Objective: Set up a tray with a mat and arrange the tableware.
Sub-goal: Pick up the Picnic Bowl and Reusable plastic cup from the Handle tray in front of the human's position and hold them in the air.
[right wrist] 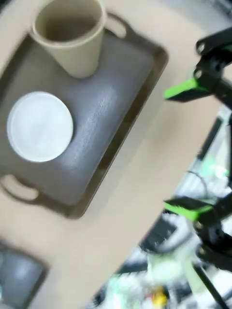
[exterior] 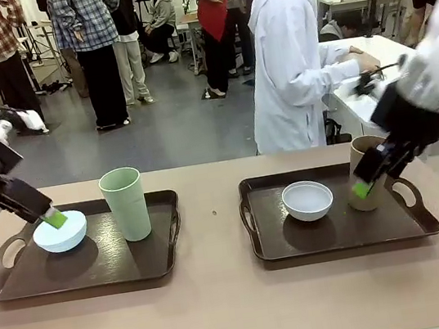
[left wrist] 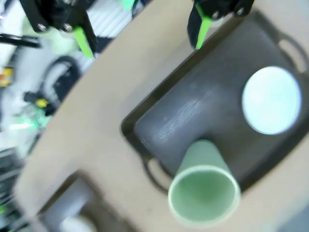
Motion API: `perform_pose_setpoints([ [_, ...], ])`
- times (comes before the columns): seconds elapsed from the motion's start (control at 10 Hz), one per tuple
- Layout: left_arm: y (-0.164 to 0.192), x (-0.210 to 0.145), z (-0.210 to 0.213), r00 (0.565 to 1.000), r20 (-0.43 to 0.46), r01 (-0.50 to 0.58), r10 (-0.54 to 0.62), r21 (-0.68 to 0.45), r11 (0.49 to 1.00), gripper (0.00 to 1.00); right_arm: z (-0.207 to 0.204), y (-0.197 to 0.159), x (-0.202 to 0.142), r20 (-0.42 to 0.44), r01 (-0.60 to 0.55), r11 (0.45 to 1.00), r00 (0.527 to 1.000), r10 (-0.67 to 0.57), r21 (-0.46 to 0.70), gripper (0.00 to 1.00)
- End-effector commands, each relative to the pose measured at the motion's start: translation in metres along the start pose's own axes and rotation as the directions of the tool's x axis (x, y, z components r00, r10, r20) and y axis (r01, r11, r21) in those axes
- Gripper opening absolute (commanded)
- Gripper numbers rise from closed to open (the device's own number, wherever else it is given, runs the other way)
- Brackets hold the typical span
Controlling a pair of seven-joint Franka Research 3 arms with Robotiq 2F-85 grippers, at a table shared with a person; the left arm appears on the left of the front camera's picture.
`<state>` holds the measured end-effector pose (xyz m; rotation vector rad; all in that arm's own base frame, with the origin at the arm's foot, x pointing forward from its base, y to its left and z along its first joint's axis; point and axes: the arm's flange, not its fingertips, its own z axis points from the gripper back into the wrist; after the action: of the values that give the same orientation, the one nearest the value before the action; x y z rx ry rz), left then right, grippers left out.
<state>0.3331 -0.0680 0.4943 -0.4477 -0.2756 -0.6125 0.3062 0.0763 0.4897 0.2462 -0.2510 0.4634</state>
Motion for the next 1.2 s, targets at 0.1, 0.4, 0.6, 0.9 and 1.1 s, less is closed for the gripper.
perform_pose_setpoints([
  [0.1,0.044,-0.007,0.025,0.987,0.097,-0.094,0.127,-0.291,0.952,1.0,0.028,-0.054,-0.035,0.057,0.27,0.913,0.952,-0.301,0.307,1.0],
  [0.4,0.103,-0.045,0.052,0.942,0.159,-0.217,0.297,-0.388,0.896,1.0,0.049,-0.102,-0.075,0.082,0.362,0.815,0.893,-0.442,0.453,1.0],
  [0.6,0.14,-0.071,0.068,0.904,0.172,-0.293,0.391,-0.415,0.861,1.0,0.057,-0.137,-0.106,0.102,0.405,0.76,0.848,-0.52,0.508,1.0],
  [0.9,0.172,-0.107,0.083,0.853,0.22,-0.338,0.474,-0.459,0.822,1.0,0.065,-0.169,-0.146,0.138,0.405,0.703,0.804,-0.578,0.584,1.0],
  [1.1,0.181,-0.13,0.095,0.825,0.26,-0.341,0.501,-0.479,0.809,1.0,0.064,-0.191,-0.175,0.153,0.41,0.647,0.759,-0.633,0.643,1.0],
])
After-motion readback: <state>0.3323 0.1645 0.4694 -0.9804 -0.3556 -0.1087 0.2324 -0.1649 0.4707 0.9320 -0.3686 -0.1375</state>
